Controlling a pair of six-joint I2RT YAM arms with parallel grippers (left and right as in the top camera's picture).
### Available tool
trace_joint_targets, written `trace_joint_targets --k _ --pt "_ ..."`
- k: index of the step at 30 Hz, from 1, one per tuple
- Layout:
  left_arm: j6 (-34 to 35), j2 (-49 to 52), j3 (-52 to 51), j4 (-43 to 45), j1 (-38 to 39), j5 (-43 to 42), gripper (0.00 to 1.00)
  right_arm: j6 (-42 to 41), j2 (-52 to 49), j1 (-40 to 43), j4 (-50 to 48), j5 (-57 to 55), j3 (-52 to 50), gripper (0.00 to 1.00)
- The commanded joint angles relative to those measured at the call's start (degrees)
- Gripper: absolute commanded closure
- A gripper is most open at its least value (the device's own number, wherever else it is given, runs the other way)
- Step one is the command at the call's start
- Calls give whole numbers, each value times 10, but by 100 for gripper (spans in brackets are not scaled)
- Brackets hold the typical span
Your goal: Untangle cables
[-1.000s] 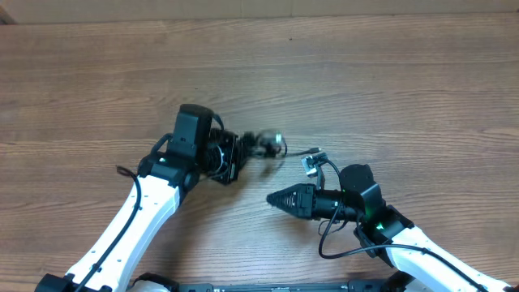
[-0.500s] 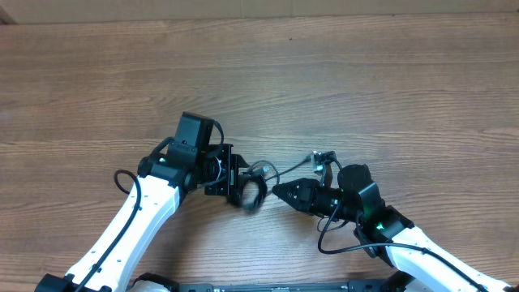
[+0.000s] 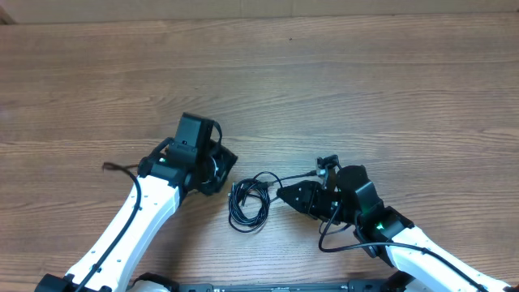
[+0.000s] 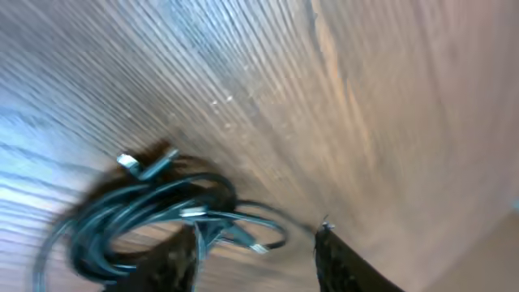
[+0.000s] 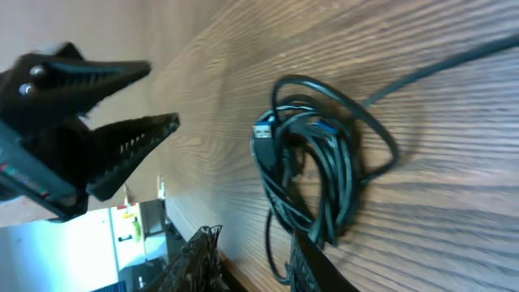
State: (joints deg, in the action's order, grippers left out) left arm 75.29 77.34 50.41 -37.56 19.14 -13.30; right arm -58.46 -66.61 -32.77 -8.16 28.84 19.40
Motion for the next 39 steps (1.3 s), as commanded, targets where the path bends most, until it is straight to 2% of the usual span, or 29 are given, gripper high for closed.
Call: trace_joint_targets --k 1,3,6,9,12,14,18,22,25,32,39 --pt "-239 -7 12 -42 11 21 58 0 -1 -2 9 -19 10 72" --pt "-265 -5 12 -60 15 21 64 2 -1 -2 15 -23 10 72" --pt "-316 9 11 -86 34 19 65 2 -1 -2 15 -24 10 69" --pt "-338 25 10 -83 56 20 69 2 -1 -2 15 -26 10 68" --pt "-344 47 10 -84 76 50 78 2 -1 -2 15 -27 10 67" --pt "-344 69 10 -83 82 78 81 2 -1 -2 15 -27 10 67" --pt "-343 120 10 -71 82 84 90 2 -1 -2 15 -28 10 67" --pt "-339 161 10 -56 82 71 93 4 -1 -2 15 -37 10 67" --pt "-339 190 11 -45 82 44 91 4 -1 -2 15 -51 10 63" --pt "-341 196 11 -38 82 28 90 4 -1 -2 15 -63 10 62" --pt "-368 196 75 -58 31 29 87 4 -1 -2 15 -63 10 61"
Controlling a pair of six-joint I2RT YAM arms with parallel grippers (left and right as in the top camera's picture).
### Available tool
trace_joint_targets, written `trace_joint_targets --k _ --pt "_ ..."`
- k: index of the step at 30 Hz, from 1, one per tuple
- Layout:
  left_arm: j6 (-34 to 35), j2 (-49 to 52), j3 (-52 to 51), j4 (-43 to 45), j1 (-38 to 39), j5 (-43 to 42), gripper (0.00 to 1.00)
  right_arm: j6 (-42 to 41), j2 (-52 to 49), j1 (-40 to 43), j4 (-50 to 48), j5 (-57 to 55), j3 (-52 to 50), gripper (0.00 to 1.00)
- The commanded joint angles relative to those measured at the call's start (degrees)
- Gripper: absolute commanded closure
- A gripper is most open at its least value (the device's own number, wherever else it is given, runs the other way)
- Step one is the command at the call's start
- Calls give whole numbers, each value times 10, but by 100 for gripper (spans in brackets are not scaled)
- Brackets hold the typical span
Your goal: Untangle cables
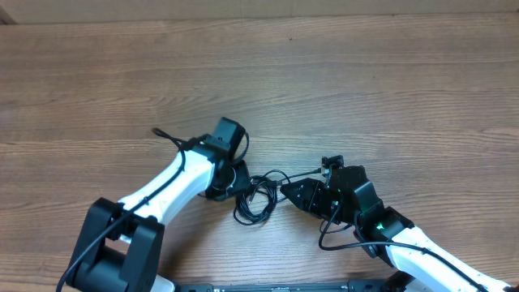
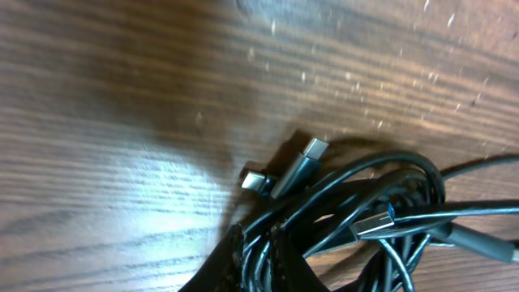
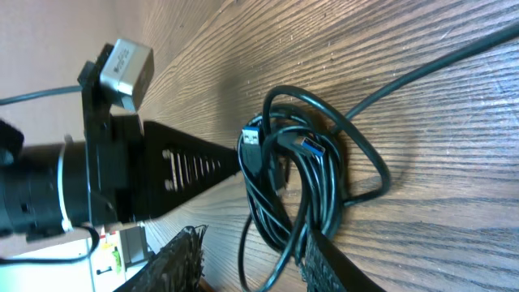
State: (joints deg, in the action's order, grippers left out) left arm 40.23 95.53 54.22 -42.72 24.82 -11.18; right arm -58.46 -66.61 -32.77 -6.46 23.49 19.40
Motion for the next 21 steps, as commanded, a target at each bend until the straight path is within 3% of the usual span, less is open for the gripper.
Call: trace_joint_targets --k 1,6,8,11,16,21 --pt "-17 14 54 -14 -35 6 87 4 -1 -2 -2 -10 10 61" --pt "-13 14 129 -83 -54 5 80 3 -1 -2 -2 -10 10 60" --pt "3 14 156 -118 -54 6 71 4 -1 -2 -2 -10 10 59" --pt "43 14 185 -174 -53 6 67 4 -1 -2 -2 -10 10 55" --pt "131 5 198 -247 -52 -4 65 4 -1 4 -2 -10 10 52" --pt "161 -5 198 -259 -29 -20 63 10 0 41 -2 -3 10 50"
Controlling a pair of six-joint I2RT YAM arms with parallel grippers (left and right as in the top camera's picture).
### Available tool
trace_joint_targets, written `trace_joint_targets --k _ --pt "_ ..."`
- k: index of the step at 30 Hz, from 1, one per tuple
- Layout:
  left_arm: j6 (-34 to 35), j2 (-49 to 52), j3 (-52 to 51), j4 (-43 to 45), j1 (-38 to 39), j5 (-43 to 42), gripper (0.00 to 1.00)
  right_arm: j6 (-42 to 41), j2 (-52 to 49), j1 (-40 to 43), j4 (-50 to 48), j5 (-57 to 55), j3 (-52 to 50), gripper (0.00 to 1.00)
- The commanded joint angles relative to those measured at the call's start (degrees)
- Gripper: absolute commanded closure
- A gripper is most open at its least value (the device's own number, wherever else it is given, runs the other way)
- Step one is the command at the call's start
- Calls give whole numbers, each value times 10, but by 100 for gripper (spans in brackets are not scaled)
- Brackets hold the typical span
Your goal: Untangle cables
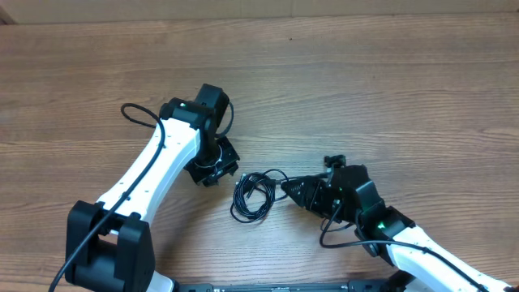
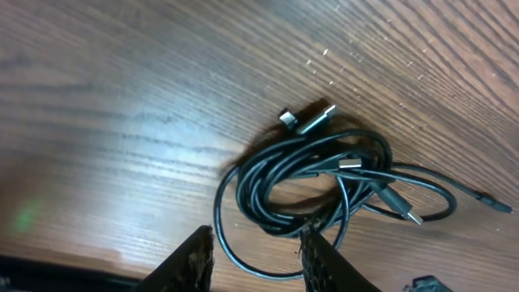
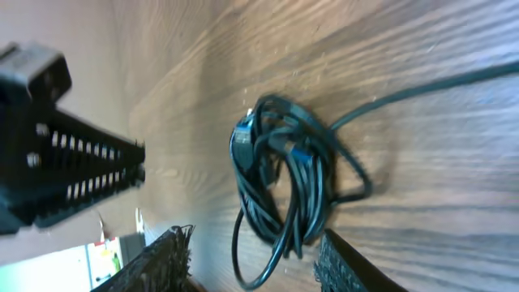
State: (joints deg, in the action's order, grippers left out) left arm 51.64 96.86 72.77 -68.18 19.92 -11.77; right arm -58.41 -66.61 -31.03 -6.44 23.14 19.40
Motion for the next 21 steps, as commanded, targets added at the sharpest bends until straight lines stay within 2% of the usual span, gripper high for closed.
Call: trace_joint_targets --k 1,7,10,15,16,18,21 --pt "50 -21 12 -5 29 -14 62 20 1 33 -3 8 10 49" --pt "91 -40 12 -6 96 4 61 87 21 100 -2 99 10 36" --pt "97 -71 12 -7 132 31 61 106 36 134 13 117 10 32" --pt "148 -146 12 -7 208 145 55 116 63 190 76 118 10 31" --pt "166 -157 12 -7 227 168 44 126 68 197 90 117 10 31" --pt "201 -167 12 -7 266 200 31 148 74 205 111 117 10 29" --pt "273 -161 5 -3 316 229 29 155 76 207 132 117 10 27"
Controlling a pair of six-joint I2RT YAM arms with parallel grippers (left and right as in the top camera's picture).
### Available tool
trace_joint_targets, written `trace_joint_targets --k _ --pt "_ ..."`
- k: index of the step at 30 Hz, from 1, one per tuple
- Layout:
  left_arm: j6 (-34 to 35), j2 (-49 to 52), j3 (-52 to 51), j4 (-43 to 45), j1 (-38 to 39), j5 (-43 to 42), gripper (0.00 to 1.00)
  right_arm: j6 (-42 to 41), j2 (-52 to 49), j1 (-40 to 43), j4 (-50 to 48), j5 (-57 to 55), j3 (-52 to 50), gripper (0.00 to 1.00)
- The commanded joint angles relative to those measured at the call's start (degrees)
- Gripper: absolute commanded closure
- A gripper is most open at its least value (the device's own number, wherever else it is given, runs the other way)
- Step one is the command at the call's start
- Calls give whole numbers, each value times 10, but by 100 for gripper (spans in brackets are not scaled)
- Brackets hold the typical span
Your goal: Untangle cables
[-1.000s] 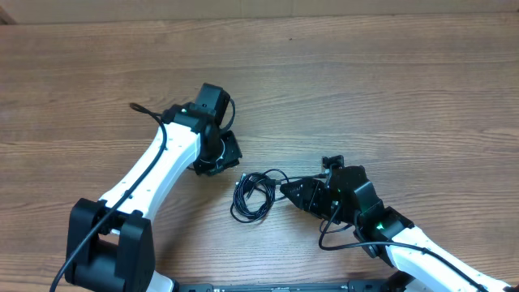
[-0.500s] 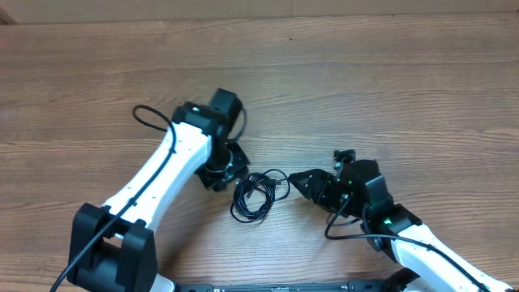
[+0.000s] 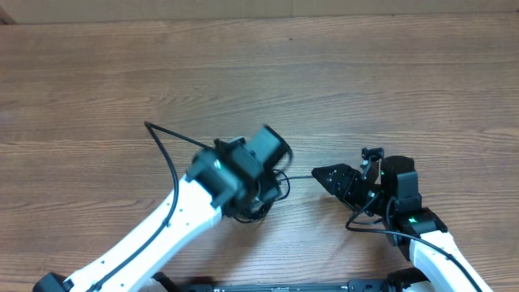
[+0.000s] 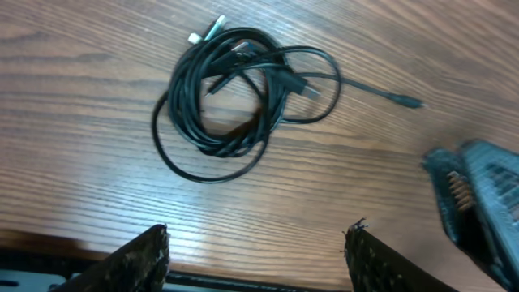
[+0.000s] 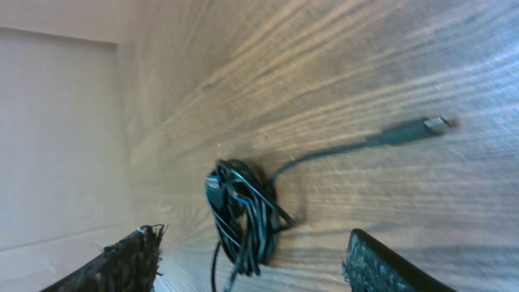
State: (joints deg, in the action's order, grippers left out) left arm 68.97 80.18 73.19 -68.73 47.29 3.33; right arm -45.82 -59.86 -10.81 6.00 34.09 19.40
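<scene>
A black cable coil lies on the wooden table, with several plugs poking out of it. One strand runs out of the coil to the right and ends in a free plug. My left gripper hovers above the coil, jaws wide open and empty. In the overhead view the left wrist covers most of the coil. My right gripper is to the right of the loose plug, pointing left. It is open and holds nothing. From the right wrist the coil shows between the open fingers.
The wooden table stretches back to a pale wall at the far edge. The left arm's own black wire loops out to the left of the arm. The table's near edge lies just below the coil.
My left wrist has moved from the left of the coil to right over it, and its jaws stand much wider. My right gripper has moved back to the right, leaving the strand's plug free on the table.
At first both grippers flanked the coil, left and right. Then the left gripper was pressed in against the coil's left side. Then it stood back to the upper left, and the coil lay slightly shifted. Now the left hovers above and the right is farther off.
</scene>
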Motion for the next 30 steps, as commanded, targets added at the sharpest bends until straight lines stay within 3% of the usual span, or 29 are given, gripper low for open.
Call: trace_joint_targets --k 1,5,8,11,14,26,30 --pt "127 9 -4 2 54 87 29 29 9 4 14 7 10 27" --pt "230 19 -42 3 79 103 18 55 9 4 21 -3 10 24" --pt "264 19 -73 26 78 100 12 56 9 4 21 -20 10 22" --pt "264 19 -105 70 78 88 13 56 9 4 21 -35 10 21" --pt "264 19 -151 111 71 89 20 56 9 4 21 -36 10 19" --pt "219 19 -295 271 -30 -17 23 56 9 4 69 -71 10 11" --pt "218 19 -301 284 -31 -14 23 56 9 4 77 -71 9 1"
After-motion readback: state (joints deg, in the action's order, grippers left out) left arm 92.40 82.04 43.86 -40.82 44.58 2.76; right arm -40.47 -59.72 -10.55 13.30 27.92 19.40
